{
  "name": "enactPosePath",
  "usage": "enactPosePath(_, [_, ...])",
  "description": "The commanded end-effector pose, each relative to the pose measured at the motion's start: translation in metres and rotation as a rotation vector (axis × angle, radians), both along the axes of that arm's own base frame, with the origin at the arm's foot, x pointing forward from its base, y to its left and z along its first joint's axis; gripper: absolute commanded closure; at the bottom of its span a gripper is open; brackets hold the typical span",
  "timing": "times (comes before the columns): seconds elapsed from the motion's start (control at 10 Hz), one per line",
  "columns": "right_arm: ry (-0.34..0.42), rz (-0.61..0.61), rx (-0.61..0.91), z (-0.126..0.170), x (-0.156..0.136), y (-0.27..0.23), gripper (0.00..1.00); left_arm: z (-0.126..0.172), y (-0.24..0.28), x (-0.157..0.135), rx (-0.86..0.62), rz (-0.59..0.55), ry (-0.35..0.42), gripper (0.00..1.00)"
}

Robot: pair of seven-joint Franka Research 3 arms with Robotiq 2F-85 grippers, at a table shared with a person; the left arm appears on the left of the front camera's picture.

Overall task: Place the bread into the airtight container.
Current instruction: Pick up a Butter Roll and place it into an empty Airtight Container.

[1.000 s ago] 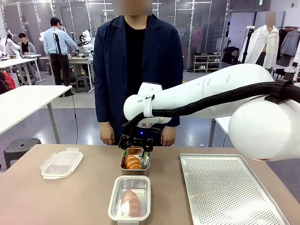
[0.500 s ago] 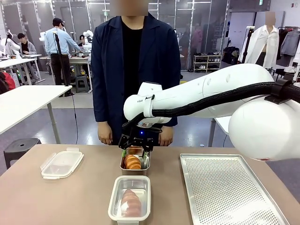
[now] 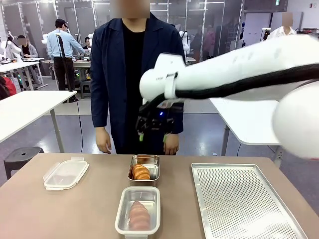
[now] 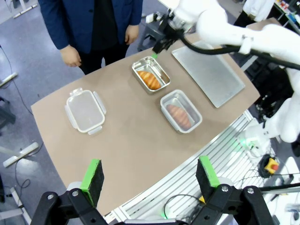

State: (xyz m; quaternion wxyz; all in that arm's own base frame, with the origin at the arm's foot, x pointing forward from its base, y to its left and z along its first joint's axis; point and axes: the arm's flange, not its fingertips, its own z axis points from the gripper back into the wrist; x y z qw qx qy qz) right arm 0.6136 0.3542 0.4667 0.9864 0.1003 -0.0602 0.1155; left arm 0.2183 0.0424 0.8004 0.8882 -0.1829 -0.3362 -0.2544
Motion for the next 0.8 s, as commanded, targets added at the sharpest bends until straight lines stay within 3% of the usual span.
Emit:
enactPosePath(0.0, [-0.024, 0.024, 0.006, 0.048, -0.032, -0.057, 0.0, 0.0, 0.0, -0.001, 0.003, -0.027, -0.006, 0.0])
enactPosePath(0.2, [-0.05, -0.002, -0.005, 0.103, -0.059, -0.107, 0.0, 0.0, 0.0, -0.001, 0.003, -0.027, -0.006, 0.0])
enactPosePath(0.4, [-0.185, 0.064, -0.049, 0.146, -0.105, -0.166, 0.0, 0.0, 0.0, -0.001, 0.003, -0.027, -0.006, 0.0])
enactPosePath(0.6, [-0.408, 0.19, -0.117, 0.178, -0.165, -0.22, 0.0, 0.0, 0.0, -0.001, 0.003, -0.027, -0.006, 0.0])
enactPosePath(0.7, [-0.467, 0.238, -0.094, 0.195, -0.191, -0.242, 0.0, 0.0, 0.0, -0.001, 0.003, -0.027, -0.006, 0.0])
